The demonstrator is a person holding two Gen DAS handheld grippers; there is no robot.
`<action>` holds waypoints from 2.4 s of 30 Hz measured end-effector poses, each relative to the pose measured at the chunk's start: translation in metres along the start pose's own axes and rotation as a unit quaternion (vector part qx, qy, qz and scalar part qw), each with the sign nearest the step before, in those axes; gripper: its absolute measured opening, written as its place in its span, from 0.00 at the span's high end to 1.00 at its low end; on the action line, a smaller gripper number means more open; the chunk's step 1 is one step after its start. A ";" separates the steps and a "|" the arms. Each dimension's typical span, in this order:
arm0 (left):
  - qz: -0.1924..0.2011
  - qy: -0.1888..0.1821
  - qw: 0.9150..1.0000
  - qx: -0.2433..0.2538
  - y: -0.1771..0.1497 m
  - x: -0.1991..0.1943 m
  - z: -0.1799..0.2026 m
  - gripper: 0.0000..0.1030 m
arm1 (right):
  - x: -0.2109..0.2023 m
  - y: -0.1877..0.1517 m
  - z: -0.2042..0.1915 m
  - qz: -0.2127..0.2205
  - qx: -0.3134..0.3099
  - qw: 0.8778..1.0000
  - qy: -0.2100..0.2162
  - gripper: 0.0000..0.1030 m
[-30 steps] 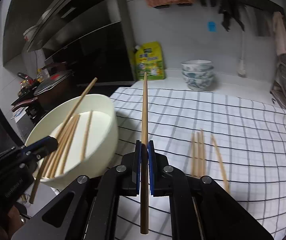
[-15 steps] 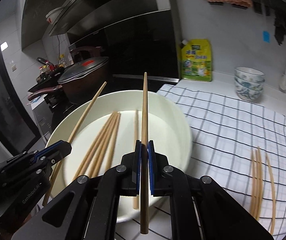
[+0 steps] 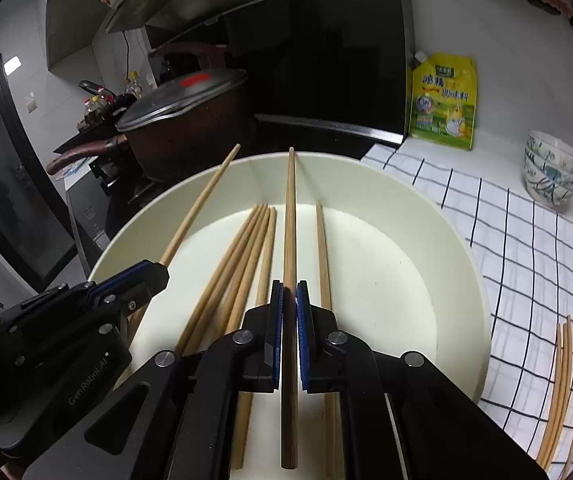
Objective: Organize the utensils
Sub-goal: 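Lower both chopsticks into the basin and open both tools, then withdraw both tools from the basin back toward the chopstick bundle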
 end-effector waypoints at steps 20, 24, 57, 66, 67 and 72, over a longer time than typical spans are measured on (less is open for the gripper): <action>0.022 0.012 0.999 -0.030 -0.003 -0.017 -0.009 0.30 | -0.019 -0.010 0.015 0.022 0.025 0.999 -0.013 0.75; 0.021 0.012 0.999 -0.027 -0.005 -0.023 -0.007 0.30 | -0.027 -0.013 0.015 0.028 0.026 0.999 -0.011 0.74; 0.028 -0.050 0.997 0.055 -0.046 -0.076 0.116 0.16 | -0.145 -0.076 0.112 0.082 0.085 0.991 -0.065 0.60; 0.020 -0.075 0.994 0.071 -0.067 -0.080 0.159 0.13 | -0.165 -0.110 0.162 0.068 0.106 0.986 -0.107 0.58; 0.021 -0.077 0.994 0.075 -0.070 -0.081 0.165 0.13 | -0.168 -0.114 0.167 0.066 0.107 0.986 -0.113 0.57; 0.022 -0.088 0.991 0.102 -0.083 -0.084 0.193 0.12 | -0.180 -0.130 0.190 0.065 0.117 0.982 -0.135 0.55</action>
Point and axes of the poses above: each gripper's, at about its wrist camera, not at the fingertips, and x roughly the way its jaws point, z to its right, y to its top, the point moved 2 cm from there along x, roughly the way its jaws point, and after that the axes turned 1 degree about -x, right-handed, at the moved point
